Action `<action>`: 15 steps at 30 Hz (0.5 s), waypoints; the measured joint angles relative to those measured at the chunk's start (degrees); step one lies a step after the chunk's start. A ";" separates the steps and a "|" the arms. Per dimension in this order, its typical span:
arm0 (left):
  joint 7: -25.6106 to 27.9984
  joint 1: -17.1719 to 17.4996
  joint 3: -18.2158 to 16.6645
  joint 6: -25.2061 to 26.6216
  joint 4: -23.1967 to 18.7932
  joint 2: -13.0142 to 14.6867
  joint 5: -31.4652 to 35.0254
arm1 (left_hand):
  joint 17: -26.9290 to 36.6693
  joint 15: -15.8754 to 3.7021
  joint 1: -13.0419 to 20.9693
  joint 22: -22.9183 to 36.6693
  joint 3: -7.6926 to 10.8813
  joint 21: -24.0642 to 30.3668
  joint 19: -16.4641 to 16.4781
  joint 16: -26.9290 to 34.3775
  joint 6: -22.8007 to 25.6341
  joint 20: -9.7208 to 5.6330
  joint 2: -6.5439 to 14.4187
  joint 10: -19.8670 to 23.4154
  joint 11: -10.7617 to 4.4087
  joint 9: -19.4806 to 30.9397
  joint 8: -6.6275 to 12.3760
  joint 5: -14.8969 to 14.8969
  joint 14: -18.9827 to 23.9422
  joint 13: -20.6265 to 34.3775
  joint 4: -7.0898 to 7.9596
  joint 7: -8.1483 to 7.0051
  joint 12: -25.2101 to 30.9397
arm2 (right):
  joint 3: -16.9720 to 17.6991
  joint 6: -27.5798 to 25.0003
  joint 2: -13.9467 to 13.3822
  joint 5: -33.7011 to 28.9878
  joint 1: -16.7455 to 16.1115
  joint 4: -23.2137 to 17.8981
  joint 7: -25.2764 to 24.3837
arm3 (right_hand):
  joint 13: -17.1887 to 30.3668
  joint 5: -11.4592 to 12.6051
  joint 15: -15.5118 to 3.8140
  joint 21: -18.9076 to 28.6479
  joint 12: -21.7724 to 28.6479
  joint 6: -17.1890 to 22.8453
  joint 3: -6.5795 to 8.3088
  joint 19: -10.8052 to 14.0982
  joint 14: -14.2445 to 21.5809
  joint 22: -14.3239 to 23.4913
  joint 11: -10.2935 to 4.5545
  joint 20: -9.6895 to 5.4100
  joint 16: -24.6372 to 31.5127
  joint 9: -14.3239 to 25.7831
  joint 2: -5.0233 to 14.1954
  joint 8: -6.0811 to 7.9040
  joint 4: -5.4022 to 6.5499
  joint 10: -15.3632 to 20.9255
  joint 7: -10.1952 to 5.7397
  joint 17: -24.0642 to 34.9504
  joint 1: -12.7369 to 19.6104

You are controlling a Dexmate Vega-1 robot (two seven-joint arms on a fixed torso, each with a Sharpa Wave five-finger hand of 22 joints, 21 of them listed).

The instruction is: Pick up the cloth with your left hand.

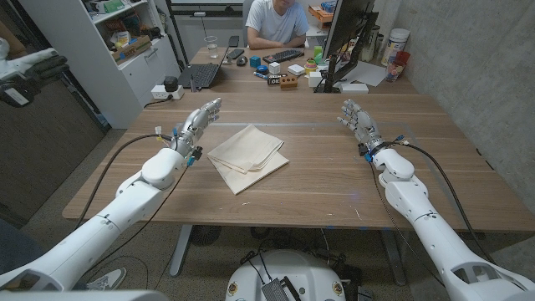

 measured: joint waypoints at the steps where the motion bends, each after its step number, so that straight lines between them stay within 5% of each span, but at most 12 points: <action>1: 0.12 0.00 0.00 0.24 -0.03 0.03 0.41 | 0.00 0.00 0.51 0.00 0.06 0.00 0.00 0.00 0.00 0.00 0.05 0.00 0.00 0.06 0.00 0.00 0.00 0.00 -0.06 0.00 -0.10 | 0.04 0.00 0.01 -0.01 -0.06 -0.09 0.00 | 0.00 0.00 0.00 0.00 0.00 -0.01 0.00 0.00 0.00 0.00 0.00 0.00 0.00 0.00 0.00 0.00 0.00 0.00 0.01 0.00 0.00; 15: 3.39 1.22 -0.06 10.02 -10.08 8.24 9.93 | 0.00 -0.01 4.65 0.28 1.90 0.00 -0.31 0.00 -0.32 0.30 1.04 -1.02 -1.02 0.27 0.00 -0.38 -0.01 0.27 -2.35 -1.55 -0.51 | 0.59 0.17 0.07 -0.10 -1.01 -1.26 -0.16 | -0.01 0.00 0.00 0.00 -0.01 -0.03 0.00 0.20 0.00 0.00 -0.01 0.21 0.00 0.00 0.00 0.00 0.00 -0.01 -0.63 0.01 0.00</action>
